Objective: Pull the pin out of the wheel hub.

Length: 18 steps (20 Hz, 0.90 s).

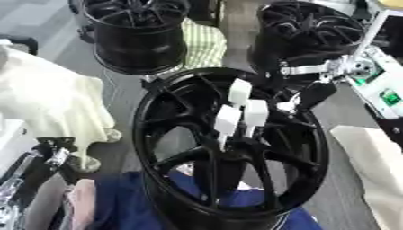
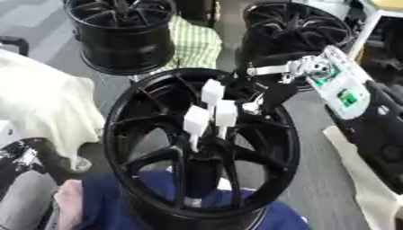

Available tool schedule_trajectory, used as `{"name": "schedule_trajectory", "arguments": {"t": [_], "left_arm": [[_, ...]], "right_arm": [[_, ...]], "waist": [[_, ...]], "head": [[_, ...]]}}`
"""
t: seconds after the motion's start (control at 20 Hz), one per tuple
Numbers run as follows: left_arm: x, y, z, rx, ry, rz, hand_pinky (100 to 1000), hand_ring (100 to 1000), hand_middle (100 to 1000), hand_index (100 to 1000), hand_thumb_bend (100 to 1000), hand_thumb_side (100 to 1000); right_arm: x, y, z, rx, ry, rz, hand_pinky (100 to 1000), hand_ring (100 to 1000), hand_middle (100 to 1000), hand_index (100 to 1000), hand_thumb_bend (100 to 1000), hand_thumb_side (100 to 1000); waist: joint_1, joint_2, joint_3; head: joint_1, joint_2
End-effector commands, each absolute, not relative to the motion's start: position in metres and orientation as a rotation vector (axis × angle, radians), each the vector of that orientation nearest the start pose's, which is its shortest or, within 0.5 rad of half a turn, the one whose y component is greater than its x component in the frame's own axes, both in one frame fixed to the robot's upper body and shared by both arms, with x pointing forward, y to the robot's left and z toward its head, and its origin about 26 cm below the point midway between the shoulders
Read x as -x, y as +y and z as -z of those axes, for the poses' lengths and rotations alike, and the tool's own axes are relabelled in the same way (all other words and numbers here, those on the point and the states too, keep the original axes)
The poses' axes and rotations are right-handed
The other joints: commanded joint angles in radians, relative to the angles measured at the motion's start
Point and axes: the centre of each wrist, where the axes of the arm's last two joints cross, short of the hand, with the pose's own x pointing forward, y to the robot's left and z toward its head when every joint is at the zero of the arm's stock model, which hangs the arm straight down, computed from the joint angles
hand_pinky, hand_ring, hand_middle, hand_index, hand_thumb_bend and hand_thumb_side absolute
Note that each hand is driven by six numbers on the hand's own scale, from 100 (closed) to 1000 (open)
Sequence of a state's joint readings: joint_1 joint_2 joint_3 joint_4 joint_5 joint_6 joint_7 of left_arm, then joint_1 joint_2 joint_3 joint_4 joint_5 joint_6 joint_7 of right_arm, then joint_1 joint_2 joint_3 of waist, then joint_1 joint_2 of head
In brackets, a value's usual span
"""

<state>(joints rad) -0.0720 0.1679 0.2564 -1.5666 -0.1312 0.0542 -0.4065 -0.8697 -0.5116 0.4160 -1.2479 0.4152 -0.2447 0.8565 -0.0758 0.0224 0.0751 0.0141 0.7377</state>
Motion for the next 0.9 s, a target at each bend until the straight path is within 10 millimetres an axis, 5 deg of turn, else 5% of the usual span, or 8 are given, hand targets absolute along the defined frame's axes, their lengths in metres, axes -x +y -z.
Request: {"name": "schedule_trajectory", "arguments": {"t": [0.05,0.9], "left_arm": [[-0.29,0.345,-0.034,-0.108,-1.547,0.36,509,825,628,780,177,543],[-0.29,0.345,-0.033,-0.107,-1.545,0.359,507,825,628,780,182,543]], "right_arm": [[-0.442,-0.222,-0.217,0.254,-1.346,-1.975,775,863,910,949,100,482],[-0.435,-0.209,-0.217,0.221,-1.316,-2.069,763,848,881,927,102,459]], "waist": [[0.006,-0.01,0.0],[0.007,-0.011,0.0]], "head": [[-0.002,0.006],[-0.003,0.005]]}}
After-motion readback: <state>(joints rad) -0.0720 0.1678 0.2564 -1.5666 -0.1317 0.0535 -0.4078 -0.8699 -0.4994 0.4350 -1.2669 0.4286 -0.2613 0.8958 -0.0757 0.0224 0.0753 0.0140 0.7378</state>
